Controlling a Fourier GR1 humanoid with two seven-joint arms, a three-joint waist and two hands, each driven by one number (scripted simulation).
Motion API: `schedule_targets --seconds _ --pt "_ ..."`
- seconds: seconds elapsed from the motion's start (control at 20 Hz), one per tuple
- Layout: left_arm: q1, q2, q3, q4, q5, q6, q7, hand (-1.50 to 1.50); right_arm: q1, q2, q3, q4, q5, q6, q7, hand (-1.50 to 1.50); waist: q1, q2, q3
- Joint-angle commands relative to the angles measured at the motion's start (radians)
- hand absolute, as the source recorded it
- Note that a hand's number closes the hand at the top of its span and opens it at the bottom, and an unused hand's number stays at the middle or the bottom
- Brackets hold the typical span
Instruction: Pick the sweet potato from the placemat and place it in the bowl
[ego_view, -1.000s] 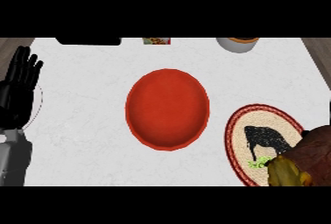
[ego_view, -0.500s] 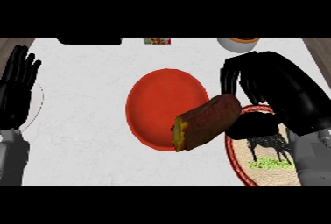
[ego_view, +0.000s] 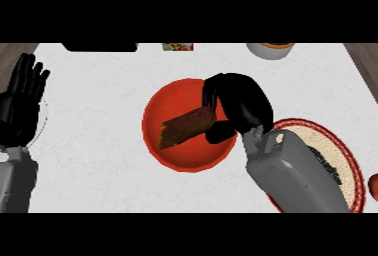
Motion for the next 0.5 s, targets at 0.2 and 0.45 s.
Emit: schedule_targets --seconds 0.2,0.45 --pt "-0.012 0.008 0.013 -0.006 0.027 -0.016 0.025 0.00 0.100 0.132 -0.021 0.230 0.087 -0.227 -0.049 -1.50 -0.007 -0.001 0.001" --pt "0.028 -0.014 -0.018 -0.038 0.009 -0.017 0.016 0.00 -0.022 0.135 -0.046 0.443 -0.133 -0.442 -0.184 -1.50 0.026 0.006 0.001"
